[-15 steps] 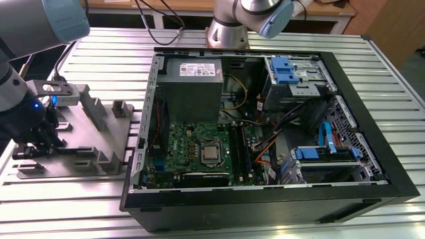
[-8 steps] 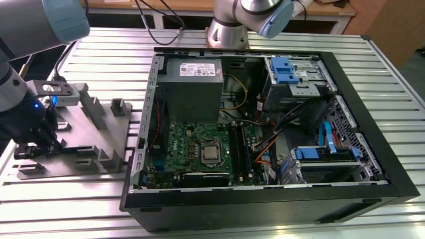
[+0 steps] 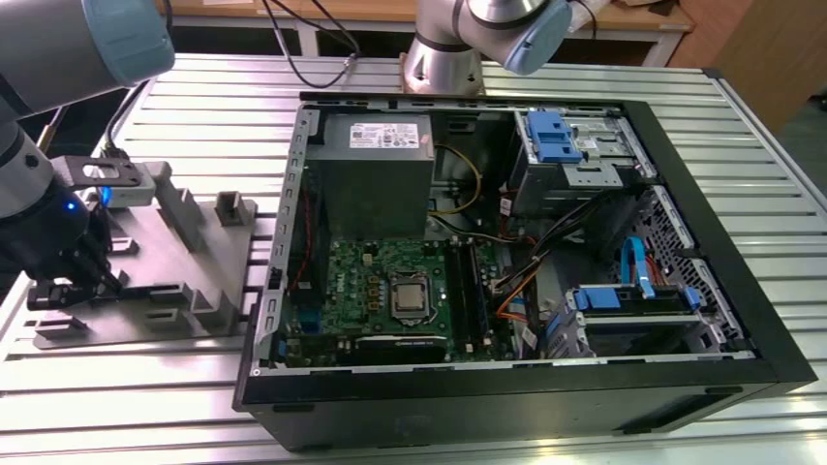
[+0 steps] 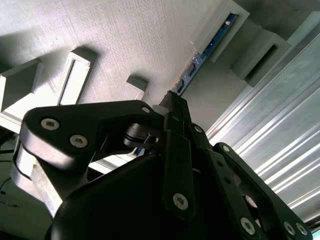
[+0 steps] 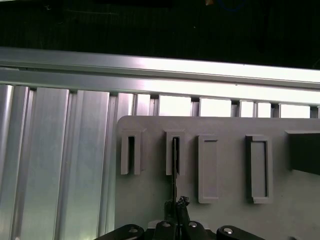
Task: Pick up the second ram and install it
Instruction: 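Pick up the second ram and move it above second insertion slot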
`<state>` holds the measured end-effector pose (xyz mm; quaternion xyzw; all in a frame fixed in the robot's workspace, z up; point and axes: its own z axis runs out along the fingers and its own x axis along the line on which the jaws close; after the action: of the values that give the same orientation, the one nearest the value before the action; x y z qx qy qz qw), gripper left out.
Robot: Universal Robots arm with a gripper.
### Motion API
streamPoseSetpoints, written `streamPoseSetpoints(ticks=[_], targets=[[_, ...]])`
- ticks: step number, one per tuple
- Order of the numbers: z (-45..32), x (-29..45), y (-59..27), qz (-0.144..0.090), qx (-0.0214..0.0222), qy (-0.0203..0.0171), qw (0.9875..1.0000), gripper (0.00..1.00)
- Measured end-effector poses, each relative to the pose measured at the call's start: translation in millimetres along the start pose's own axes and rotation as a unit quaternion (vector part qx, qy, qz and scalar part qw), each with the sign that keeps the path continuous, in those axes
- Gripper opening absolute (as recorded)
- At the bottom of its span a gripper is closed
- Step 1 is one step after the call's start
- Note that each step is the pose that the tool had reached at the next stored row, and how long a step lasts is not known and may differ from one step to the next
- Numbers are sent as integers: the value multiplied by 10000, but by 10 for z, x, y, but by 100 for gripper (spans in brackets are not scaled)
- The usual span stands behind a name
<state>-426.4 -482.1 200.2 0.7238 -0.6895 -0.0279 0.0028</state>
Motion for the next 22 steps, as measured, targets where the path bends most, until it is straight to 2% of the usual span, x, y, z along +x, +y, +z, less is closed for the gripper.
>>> streamPoseSetpoints(ticks=[3,6,12,22], targets=[[0,1,0,0,0,0,10000,8],[1,1,0,123,4,-5,9999,8],[-2,1,0,139,6,-6,9999,8],[-145,-4,6,139,5,-6,9999,8]])
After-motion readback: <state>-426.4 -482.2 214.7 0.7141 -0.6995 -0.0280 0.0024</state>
